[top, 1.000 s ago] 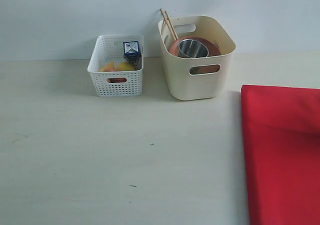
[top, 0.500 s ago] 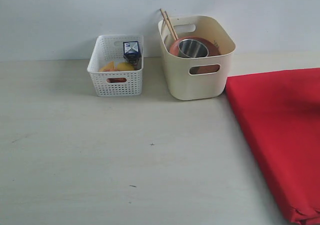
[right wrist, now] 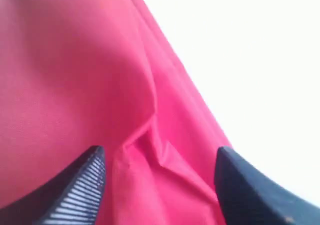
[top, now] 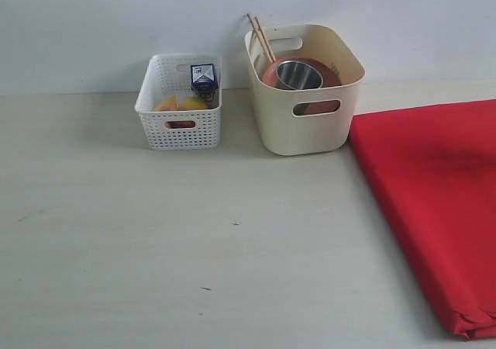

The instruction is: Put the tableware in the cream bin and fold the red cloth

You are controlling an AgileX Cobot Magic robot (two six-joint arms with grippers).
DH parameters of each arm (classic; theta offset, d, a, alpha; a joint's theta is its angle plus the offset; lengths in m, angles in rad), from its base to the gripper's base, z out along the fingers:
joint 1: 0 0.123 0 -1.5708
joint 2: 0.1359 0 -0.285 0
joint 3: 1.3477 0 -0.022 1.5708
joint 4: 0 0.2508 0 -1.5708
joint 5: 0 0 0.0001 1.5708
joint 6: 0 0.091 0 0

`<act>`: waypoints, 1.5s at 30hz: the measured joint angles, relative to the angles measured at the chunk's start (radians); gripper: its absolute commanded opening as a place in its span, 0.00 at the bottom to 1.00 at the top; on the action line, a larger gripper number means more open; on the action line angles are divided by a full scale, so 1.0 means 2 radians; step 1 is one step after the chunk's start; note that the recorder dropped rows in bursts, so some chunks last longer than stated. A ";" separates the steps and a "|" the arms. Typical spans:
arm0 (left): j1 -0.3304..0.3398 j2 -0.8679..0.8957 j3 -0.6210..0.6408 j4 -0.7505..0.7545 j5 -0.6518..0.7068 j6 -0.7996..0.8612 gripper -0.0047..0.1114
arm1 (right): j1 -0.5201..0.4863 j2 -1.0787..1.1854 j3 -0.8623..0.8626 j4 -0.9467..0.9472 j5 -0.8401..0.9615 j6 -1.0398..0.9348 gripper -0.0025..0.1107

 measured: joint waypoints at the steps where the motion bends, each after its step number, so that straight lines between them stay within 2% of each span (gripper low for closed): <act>1: 0.000 0.000 0.004 0.000 -0.002 0.000 0.04 | 0.001 -0.010 -0.001 0.011 0.001 -0.007 0.48; 6: 0.000 0.000 0.016 0.001 -0.007 0.000 0.04 | 0.025 -0.061 0.018 0.116 0.009 -0.082 0.21; 8: 0.000 0.000 0.018 0.002 -0.008 0.000 0.04 | 0.044 -0.074 0.044 0.138 0.008 -0.102 0.09; 10: 0.000 0.000 0.020 0.003 -0.008 0.000 0.04 | 0.065 -0.087 0.075 0.146 -0.001 -0.113 0.02; 18: 0.000 0.000 0.021 0.003 -0.007 0.000 0.04 | 0.135 -0.118 0.225 0.118 -0.065 -0.131 0.02; 25: 0.000 0.000 0.021 0.003 -0.007 0.000 0.04 | 0.170 -0.118 0.293 0.091 -0.093 -0.133 0.02; 36: 0.000 0.000 0.021 0.003 -0.007 0.000 0.04 | 0.178 -0.076 0.294 0.074 -0.143 -0.077 0.02; 45: 0.000 0.000 0.021 0.003 -0.007 0.000 0.04 | 0.178 -0.022 0.208 0.075 -0.141 -0.067 0.02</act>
